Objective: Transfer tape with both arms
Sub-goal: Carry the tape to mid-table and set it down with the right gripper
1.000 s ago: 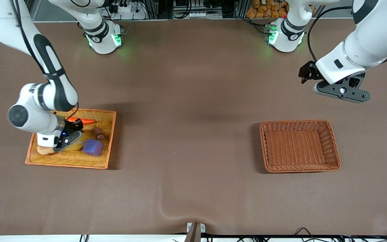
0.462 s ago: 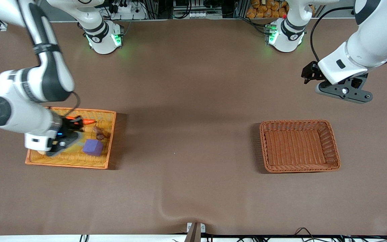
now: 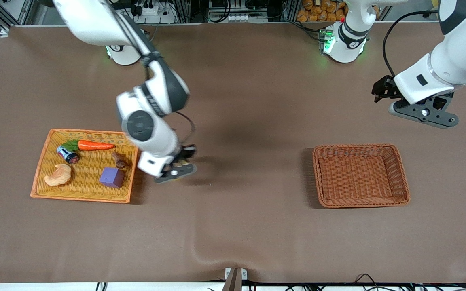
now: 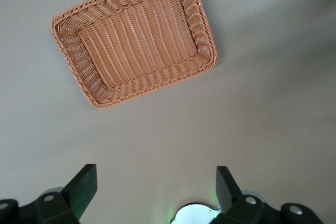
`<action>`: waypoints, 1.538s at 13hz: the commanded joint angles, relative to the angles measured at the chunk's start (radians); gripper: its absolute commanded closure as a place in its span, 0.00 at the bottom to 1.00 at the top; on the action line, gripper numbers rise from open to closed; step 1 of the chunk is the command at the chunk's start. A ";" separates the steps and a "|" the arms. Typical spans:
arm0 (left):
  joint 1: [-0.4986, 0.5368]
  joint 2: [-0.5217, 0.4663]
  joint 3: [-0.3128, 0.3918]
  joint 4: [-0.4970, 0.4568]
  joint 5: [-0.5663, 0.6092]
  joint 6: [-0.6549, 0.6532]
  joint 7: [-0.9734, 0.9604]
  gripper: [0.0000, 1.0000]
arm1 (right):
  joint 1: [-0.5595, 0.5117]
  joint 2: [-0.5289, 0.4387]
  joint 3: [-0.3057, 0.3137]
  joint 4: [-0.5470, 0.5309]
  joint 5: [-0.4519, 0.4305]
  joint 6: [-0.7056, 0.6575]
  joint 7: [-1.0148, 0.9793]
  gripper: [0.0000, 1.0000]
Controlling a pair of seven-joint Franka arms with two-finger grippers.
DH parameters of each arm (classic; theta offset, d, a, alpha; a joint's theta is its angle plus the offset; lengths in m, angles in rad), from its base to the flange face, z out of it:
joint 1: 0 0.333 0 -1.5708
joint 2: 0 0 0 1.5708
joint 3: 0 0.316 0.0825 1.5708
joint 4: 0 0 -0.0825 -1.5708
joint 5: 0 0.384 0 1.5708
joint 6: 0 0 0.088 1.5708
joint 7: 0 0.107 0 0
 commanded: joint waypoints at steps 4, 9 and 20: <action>0.003 0.011 -0.002 0.016 -0.010 -0.017 0.017 0.00 | 0.203 0.284 -0.015 0.282 0.003 0.141 0.337 1.00; -0.016 0.015 -0.012 0.023 -0.117 -0.017 -0.033 0.00 | 0.235 0.371 -0.021 0.327 -0.024 0.165 0.350 0.95; -0.112 0.158 -0.015 0.178 -0.217 0.021 -0.316 0.00 | 0.003 -0.032 -0.011 0.212 -0.008 -0.214 0.147 0.00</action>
